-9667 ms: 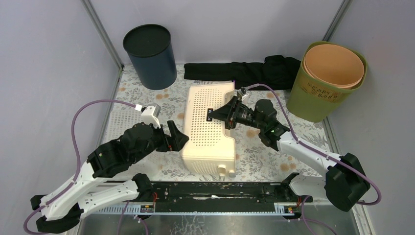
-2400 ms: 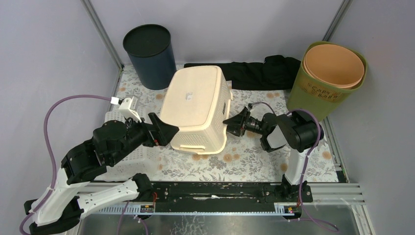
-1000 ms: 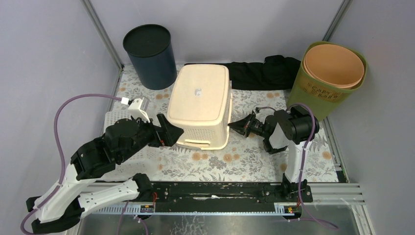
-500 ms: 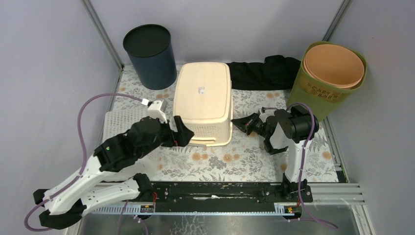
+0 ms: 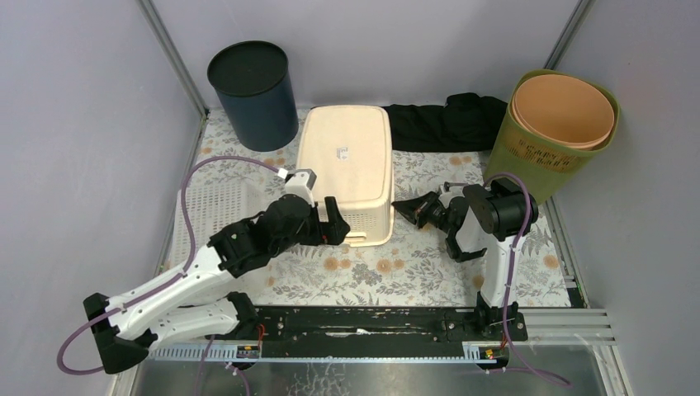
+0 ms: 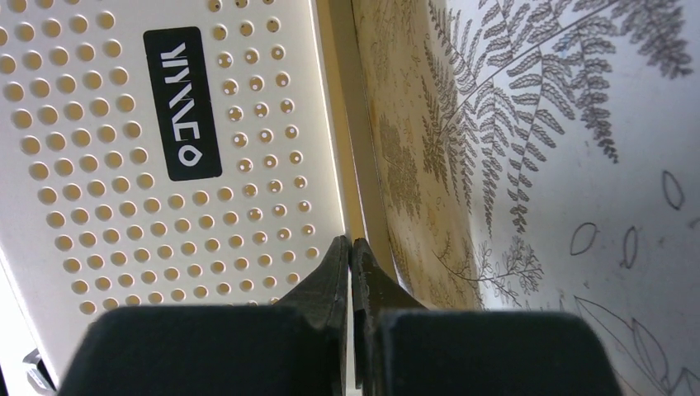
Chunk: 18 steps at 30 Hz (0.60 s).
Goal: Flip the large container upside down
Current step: Turn the container upside down at the center of the board, then move the container to the center of the board.
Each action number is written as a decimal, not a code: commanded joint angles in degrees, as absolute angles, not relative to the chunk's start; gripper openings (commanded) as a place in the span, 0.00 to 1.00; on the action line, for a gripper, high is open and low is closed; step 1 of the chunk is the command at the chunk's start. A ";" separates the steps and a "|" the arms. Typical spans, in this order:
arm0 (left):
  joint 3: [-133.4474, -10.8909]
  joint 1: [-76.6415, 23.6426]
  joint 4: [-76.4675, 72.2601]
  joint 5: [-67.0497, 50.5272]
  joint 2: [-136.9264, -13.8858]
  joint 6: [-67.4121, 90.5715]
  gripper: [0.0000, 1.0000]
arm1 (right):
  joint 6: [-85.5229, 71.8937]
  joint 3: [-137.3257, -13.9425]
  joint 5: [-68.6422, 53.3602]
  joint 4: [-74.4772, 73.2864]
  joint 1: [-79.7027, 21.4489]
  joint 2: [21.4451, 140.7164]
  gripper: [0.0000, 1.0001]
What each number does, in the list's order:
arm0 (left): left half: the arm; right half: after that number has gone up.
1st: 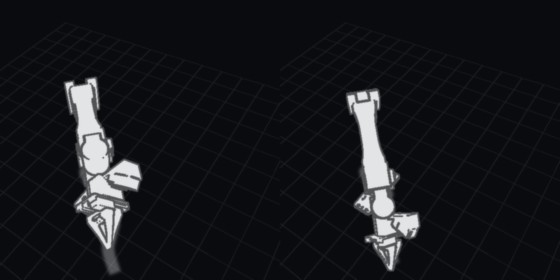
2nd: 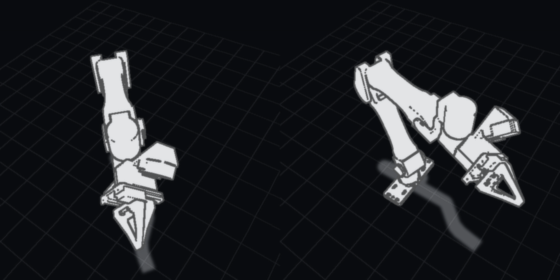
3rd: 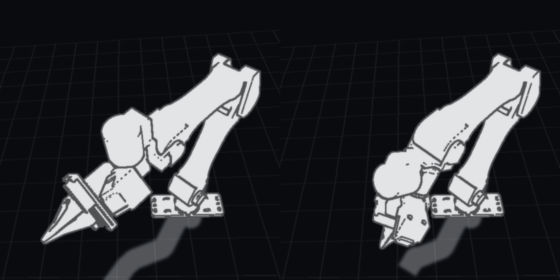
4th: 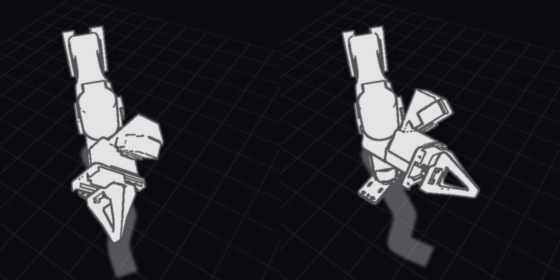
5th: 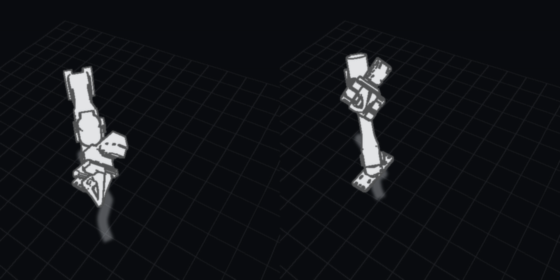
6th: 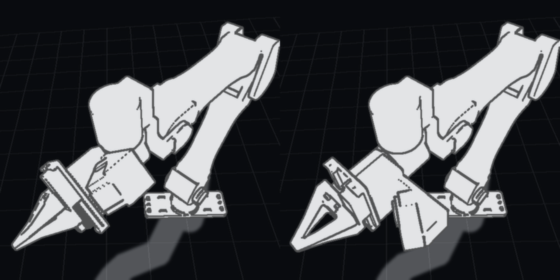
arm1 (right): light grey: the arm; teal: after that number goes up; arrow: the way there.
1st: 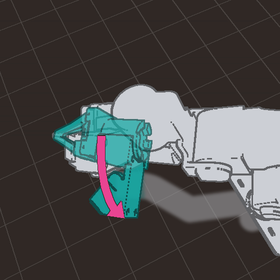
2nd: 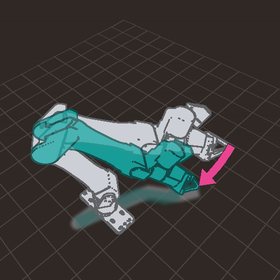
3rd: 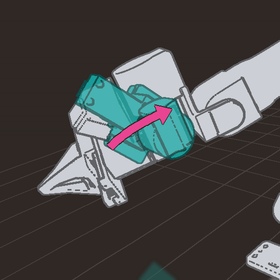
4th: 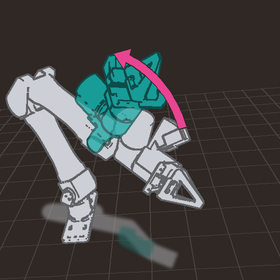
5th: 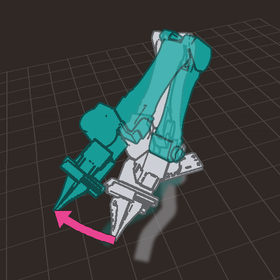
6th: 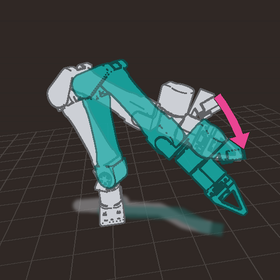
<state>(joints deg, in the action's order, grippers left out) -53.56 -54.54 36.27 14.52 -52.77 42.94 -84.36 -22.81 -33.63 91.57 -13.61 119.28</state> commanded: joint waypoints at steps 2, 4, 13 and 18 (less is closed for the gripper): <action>-51.20 -50.68 27.19 14.54 -55.31 42.23 1.00 | -84.14 -21.86 -32.52 97.39 -13.01 118.69 0.00; -49.83 -47.57 24.68 12.09 -56.81 41.68 1.00 | -83.99 -21.61 -32.56 97.43 -13.01 118.58 0.00; -46.71 -35.79 14.94 2.39 -65.21 40.20 1.00 | -83.37 -20.52 -32.69 97.49 -12.93 117.14 0.00; -47.98 -32.54 11.37 -0.26 -71.23 39.74 1.00 | -83.06 -19.99 -33.03 97.49 -12.98 116.70 0.00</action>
<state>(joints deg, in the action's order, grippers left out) -46.76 -35.20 20.82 1.72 -67.53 41.06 -83.15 -20.73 -31.79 91.59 -12.93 119.07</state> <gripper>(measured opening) 1.000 0.021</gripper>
